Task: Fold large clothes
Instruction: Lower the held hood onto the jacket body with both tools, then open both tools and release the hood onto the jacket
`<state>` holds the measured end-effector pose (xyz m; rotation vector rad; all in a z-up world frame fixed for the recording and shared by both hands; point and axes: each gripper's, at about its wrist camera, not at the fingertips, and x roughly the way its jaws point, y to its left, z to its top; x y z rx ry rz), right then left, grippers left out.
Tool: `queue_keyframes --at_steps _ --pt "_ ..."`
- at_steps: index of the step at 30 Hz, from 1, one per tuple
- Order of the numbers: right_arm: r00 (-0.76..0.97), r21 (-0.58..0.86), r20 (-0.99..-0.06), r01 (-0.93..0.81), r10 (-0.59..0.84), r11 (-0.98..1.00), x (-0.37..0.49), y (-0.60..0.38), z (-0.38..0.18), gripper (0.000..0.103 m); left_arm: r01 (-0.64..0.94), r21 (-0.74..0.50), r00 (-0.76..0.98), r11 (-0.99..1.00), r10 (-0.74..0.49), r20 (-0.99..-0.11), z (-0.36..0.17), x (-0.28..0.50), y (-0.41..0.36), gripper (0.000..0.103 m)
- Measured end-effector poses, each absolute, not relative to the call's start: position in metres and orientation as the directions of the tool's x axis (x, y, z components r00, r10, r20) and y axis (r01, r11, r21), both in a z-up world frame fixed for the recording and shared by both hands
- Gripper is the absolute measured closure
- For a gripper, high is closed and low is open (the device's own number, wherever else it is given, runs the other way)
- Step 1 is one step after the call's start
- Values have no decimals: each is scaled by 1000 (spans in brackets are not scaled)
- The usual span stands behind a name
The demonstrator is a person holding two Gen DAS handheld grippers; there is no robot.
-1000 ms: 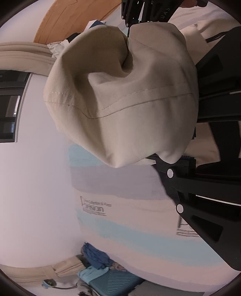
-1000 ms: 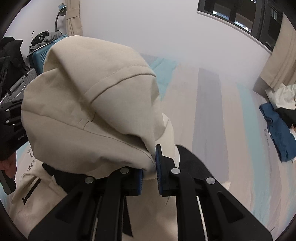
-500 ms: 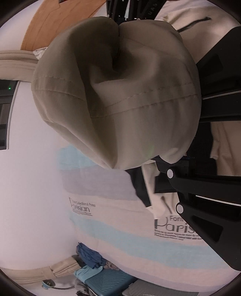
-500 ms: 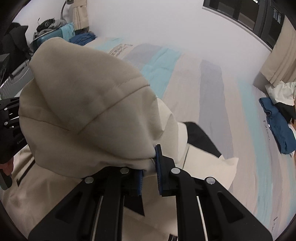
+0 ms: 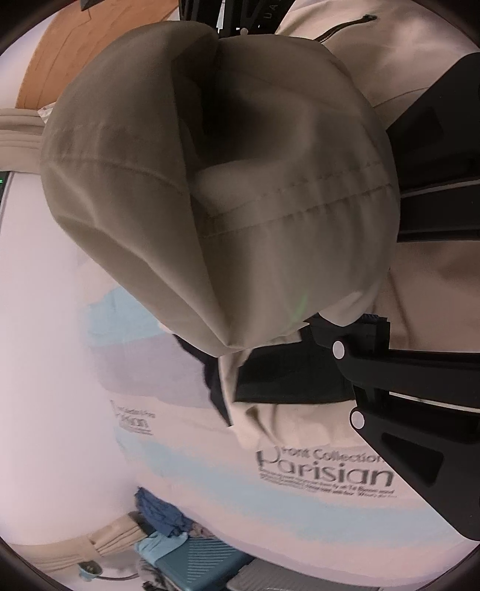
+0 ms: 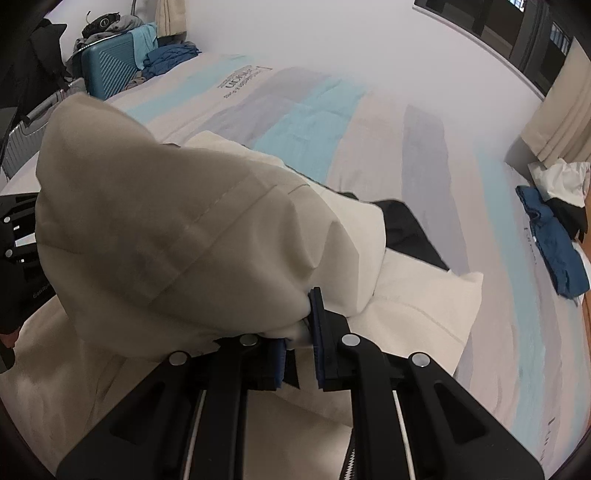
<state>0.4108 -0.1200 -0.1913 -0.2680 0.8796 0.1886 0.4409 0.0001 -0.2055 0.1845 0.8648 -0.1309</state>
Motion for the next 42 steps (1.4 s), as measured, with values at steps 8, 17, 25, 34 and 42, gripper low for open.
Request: queue_keyframes --at_steps 8,17,25,34,42 --pt "594 -130 -802 -272 60 953 399 -123 -214 92 237 38 567 971 -107 -817 -229 442 11 88" --pt "532 -96 -844 -273 67 957 390 -127 -238 91 293 15 501 956 -140 -854 -250 437 13 86" --pt "492 -76 -867 -280 75 957 387 -129 -262 91 307 23 478 951 -133 -869 -268 443 15 83" --pt "510 -107 -857 -330 82 938 382 -131 -259 75 347 -26 461 937 -195 -866 -263 435 21 44" --pt "530 -109 -845 -291 66 950 366 -145 -247 23 365 7 483 931 -183 -856 -253 415 27 24"
